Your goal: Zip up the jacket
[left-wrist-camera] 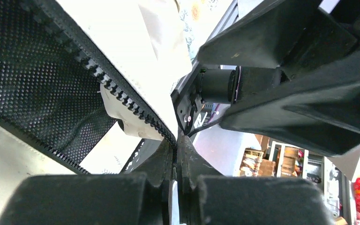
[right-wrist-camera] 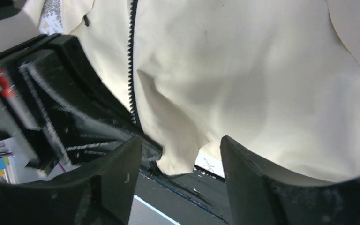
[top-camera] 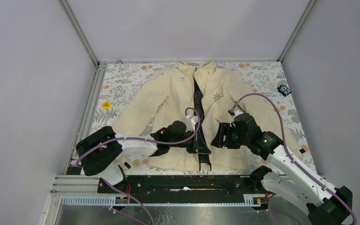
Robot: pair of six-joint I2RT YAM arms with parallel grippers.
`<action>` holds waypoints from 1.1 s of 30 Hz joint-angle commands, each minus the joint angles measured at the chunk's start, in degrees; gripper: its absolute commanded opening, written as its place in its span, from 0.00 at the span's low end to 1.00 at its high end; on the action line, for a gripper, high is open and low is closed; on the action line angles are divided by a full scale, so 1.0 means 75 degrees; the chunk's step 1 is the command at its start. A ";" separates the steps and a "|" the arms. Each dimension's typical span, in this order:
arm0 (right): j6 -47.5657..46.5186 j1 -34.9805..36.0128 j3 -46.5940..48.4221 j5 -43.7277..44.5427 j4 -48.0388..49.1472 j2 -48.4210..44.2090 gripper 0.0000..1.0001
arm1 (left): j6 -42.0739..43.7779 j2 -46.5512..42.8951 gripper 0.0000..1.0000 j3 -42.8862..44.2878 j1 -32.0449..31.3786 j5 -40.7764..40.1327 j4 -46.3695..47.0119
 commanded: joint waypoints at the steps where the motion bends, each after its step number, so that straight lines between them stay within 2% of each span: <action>1: 0.0518 -0.0027 -0.0143 0.0139 -0.0302 -0.0694 0.73 | -0.0430 0.0136 0.00 -0.0301 0.0179 0.0698 0.1511; 4: 0.0683 -0.0035 -0.0649 -0.0763 0.0215 -0.1162 0.75 | -0.0498 0.0223 0.00 -0.0396 0.0254 0.0981 0.1907; 6: 0.0814 -0.0027 -0.1156 -0.1488 0.0805 -0.1436 0.74 | -0.0470 0.0271 0.00 -0.0392 0.0262 0.1072 0.2022; 9: 0.0904 -0.0030 -0.1705 -0.1970 0.1341 -0.1704 0.69 | -0.0414 0.0334 0.00 -0.0311 0.0293 0.1117 0.1936; 13: 0.0949 -0.0030 -0.2034 -0.2265 0.1601 -0.1795 0.65 | -0.0321 0.0335 0.00 -0.0221 0.0323 0.1108 0.1725; 22: 0.1035 -0.0033 -0.2387 -0.2703 0.2138 -0.1633 0.65 | -0.0302 0.0599 0.00 0.0055 0.0307 0.1100 0.1563; 27: 0.0906 -0.0027 -0.2357 -0.2531 0.2036 -0.1475 0.52 | -0.0272 0.0598 0.00 0.0220 0.0314 0.1094 0.1378; 29: 0.0861 -0.0030 -0.2336 -0.2481 0.1982 -0.1419 0.42 | -0.0258 0.0559 0.00 0.0256 0.0314 0.1085 0.1315; 33: 0.0886 -0.0026 -0.2445 -0.2386 0.1941 -0.1486 0.38 | -0.0089 0.0550 0.00 0.0370 0.0308 0.0999 0.1001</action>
